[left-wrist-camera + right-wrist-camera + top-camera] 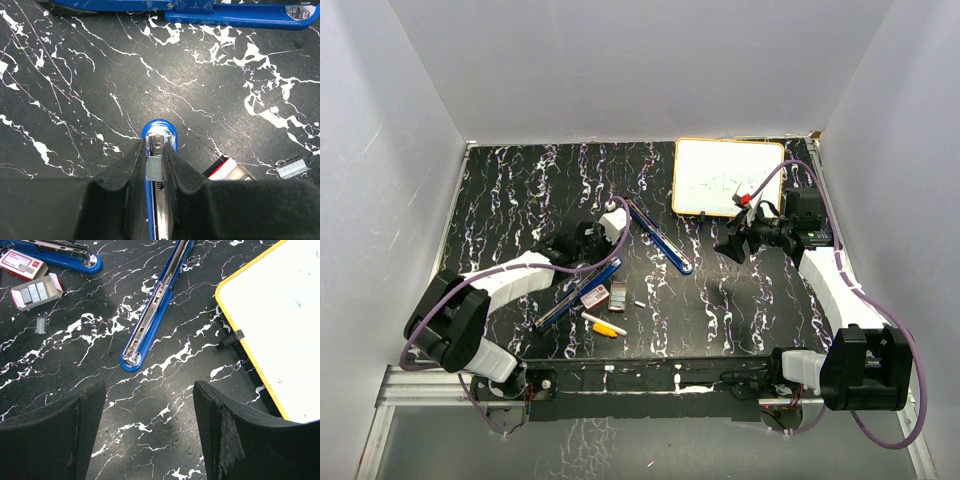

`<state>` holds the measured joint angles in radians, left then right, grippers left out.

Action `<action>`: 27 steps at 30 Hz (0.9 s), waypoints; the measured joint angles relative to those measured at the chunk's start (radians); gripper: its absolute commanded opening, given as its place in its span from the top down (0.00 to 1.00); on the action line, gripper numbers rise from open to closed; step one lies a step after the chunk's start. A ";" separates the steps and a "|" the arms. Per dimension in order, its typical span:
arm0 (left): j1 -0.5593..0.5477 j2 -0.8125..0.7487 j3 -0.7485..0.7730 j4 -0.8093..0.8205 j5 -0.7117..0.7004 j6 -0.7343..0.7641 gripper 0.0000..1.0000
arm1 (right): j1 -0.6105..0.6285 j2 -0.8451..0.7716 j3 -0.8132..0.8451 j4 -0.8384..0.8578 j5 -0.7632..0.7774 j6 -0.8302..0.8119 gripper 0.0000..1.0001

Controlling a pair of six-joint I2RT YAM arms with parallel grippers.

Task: Load the staples into the stapler

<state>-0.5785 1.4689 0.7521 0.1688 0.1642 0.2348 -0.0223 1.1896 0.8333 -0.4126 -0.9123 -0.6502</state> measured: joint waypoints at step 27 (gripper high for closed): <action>-0.013 0.000 0.000 0.011 -0.008 -0.011 1.00 | 0.000 0.001 -0.013 -0.005 -0.003 -0.002 0.26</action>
<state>-0.5911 1.4693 0.7517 0.1795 0.1566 0.2237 -0.0223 1.1904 0.8200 -0.4171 -0.9154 -0.6521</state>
